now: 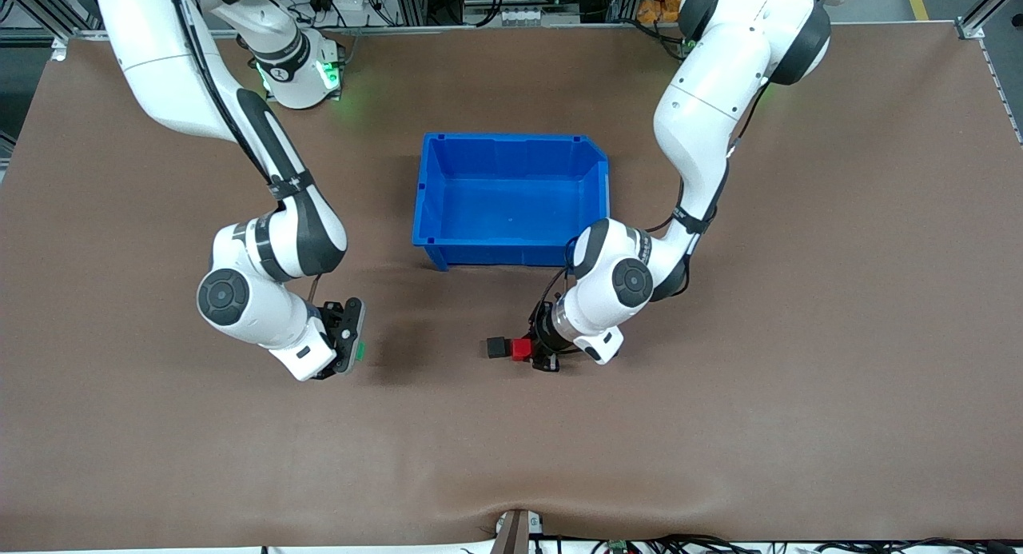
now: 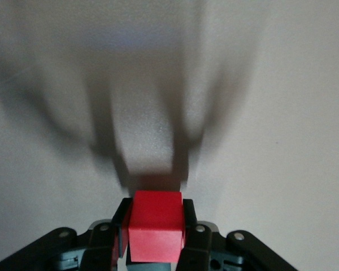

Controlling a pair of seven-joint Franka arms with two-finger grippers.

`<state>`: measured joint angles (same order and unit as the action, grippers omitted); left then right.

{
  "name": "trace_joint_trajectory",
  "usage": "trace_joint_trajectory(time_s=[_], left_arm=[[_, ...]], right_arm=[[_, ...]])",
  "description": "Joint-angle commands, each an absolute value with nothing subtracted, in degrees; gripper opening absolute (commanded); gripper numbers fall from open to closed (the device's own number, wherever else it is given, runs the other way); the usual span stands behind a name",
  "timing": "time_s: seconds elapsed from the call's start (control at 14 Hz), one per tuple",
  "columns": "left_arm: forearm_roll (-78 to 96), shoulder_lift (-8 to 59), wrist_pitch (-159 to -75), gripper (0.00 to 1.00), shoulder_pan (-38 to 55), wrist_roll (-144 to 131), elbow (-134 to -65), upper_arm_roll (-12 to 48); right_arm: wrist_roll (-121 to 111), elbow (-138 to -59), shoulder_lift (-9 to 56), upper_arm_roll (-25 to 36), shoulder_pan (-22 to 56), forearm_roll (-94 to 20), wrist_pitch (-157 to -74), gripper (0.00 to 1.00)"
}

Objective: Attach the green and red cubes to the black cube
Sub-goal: 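Carry the green cube with the right gripper while the left gripper carries red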

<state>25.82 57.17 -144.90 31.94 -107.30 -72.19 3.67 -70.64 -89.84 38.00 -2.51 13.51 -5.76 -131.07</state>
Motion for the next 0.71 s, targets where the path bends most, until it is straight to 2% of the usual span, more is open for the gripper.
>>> trace_joint_trajectory(time_s=[0.0, 0.64], left_arm=[[26.7, 58.4, -145.2, 0.00, 33.0, -107.6, -70.7, 3.1], [26.5, 58.8, -145.5, 0.00, 34.1, -105.9, -70.7, 3.1]], right_arm=[[-67.3, -88.5, 39.6, -2.4, 14.7, -6.5, -132.6, 0.00], [-58.8, -88.3, 42.5, -2.4, 18.7, -6.4, -134.7, 0.00]])
